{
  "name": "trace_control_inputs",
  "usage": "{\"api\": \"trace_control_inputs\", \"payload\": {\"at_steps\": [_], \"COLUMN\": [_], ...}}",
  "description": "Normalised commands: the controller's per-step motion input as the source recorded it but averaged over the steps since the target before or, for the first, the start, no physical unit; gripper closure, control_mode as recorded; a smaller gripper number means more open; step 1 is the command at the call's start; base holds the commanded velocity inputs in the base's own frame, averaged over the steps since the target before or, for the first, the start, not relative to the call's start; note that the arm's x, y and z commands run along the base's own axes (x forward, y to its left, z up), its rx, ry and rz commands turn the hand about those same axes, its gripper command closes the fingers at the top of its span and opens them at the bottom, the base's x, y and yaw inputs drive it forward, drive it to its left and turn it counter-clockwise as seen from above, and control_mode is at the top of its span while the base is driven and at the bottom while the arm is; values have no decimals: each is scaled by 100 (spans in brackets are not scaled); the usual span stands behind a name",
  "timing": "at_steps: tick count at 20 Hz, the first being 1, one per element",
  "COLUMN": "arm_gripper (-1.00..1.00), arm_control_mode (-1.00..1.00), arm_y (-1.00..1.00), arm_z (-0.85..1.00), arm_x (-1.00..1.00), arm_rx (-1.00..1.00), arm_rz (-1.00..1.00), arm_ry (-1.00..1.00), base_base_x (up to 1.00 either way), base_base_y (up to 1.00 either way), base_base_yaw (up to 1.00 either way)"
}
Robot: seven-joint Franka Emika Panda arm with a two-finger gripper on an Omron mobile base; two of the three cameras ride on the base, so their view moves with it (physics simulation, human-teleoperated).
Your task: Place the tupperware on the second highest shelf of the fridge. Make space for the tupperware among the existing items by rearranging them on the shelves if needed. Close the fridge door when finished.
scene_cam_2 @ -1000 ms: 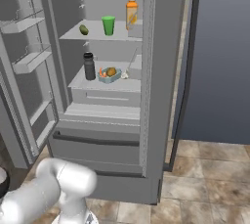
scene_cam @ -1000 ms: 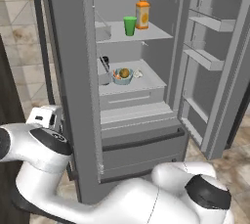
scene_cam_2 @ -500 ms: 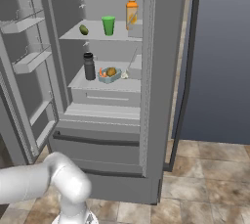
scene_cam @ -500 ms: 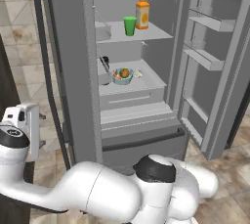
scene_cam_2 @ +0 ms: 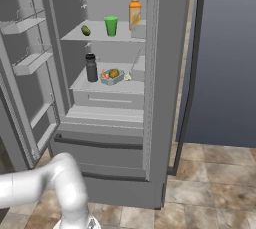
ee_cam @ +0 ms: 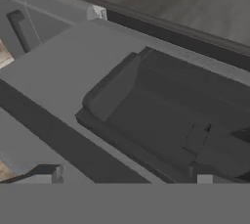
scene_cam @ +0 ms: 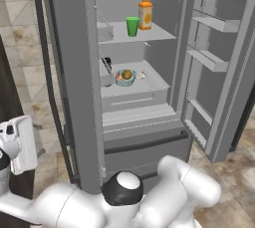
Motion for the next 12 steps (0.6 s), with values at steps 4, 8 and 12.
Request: {"api": "trace_control_inputs", "payload": {"at_steps": [4, 8, 12], "arm_gripper": [-100, -100, -100], "arm_control_mode": [-100, -100, -100], "arm_y": [-6, -39, -72], "arm_z": [-21, -12, -12], "arm_x": [58, 53, 26], "arm_rx": [-5, 0, 0], "arm_rz": [0, 1, 11], "arm_ry": [0, 1, 0], "base_base_x": [0, 0, 0], "base_base_y": [0, 0, 0], "base_base_yaw": [0, 0, 0]}}
